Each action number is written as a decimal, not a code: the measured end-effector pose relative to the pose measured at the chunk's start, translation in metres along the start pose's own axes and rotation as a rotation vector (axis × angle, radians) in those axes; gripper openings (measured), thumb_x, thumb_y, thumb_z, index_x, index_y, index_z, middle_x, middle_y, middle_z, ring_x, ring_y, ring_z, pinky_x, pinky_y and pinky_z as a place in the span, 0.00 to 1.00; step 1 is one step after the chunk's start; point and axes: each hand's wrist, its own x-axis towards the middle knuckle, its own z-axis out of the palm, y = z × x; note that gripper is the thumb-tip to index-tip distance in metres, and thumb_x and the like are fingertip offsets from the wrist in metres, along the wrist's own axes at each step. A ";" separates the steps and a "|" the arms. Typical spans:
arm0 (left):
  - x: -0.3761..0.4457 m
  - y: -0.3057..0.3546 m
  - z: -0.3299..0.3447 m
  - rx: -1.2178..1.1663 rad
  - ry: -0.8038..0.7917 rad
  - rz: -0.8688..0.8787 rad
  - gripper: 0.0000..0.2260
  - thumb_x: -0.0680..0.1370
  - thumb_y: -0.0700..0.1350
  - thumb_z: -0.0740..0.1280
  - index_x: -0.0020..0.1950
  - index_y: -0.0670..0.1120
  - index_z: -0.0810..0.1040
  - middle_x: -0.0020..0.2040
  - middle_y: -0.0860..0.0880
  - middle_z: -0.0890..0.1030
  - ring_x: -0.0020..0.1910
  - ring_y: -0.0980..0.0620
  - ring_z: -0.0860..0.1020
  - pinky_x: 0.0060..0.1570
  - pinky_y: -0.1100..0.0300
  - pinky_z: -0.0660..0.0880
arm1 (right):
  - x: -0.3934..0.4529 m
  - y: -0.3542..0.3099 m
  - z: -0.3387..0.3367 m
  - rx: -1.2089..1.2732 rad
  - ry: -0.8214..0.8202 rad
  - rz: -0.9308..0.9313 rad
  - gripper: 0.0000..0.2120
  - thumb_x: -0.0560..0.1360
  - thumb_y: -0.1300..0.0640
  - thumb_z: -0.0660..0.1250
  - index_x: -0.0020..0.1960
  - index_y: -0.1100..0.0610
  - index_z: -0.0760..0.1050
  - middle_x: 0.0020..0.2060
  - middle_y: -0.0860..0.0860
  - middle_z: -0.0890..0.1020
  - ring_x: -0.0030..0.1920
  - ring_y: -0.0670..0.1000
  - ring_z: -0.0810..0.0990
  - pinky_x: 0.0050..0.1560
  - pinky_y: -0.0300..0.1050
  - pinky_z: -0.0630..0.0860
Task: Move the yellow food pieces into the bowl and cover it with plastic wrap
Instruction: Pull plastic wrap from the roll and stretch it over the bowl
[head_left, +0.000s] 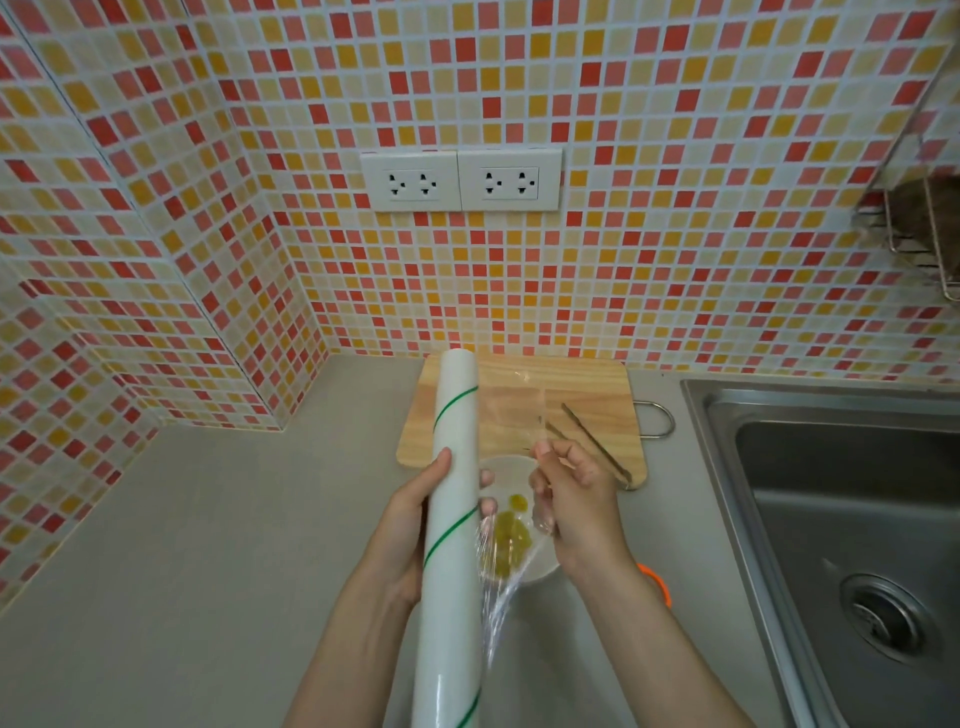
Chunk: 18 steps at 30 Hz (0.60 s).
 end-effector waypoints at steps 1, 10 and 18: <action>0.000 0.001 -0.001 -0.047 -0.039 -0.025 0.25 0.65 0.58 0.72 0.51 0.39 0.82 0.32 0.44 0.79 0.26 0.50 0.78 0.28 0.62 0.78 | -0.002 0.002 -0.002 -0.034 -0.020 0.034 0.11 0.79 0.56 0.60 0.39 0.56 0.75 0.24 0.50 0.71 0.18 0.45 0.63 0.21 0.35 0.60; -0.003 0.020 -0.006 -0.066 -0.114 -0.018 0.38 0.62 0.60 0.74 0.66 0.41 0.75 0.32 0.46 0.80 0.27 0.53 0.78 0.31 0.62 0.76 | -0.068 0.049 -0.014 0.118 -0.620 0.348 0.20 0.63 0.56 0.76 0.48 0.66 0.75 0.35 0.55 0.82 0.34 0.51 0.81 0.35 0.43 0.79; -0.013 0.033 -0.007 -0.153 -0.065 0.122 0.38 0.63 0.55 0.75 0.67 0.39 0.70 0.44 0.43 0.85 0.25 0.54 0.78 0.25 0.63 0.78 | -0.066 0.050 -0.019 0.245 -0.558 0.339 0.11 0.63 0.70 0.74 0.33 0.63 0.72 0.25 0.58 0.78 0.27 0.53 0.78 0.31 0.45 0.78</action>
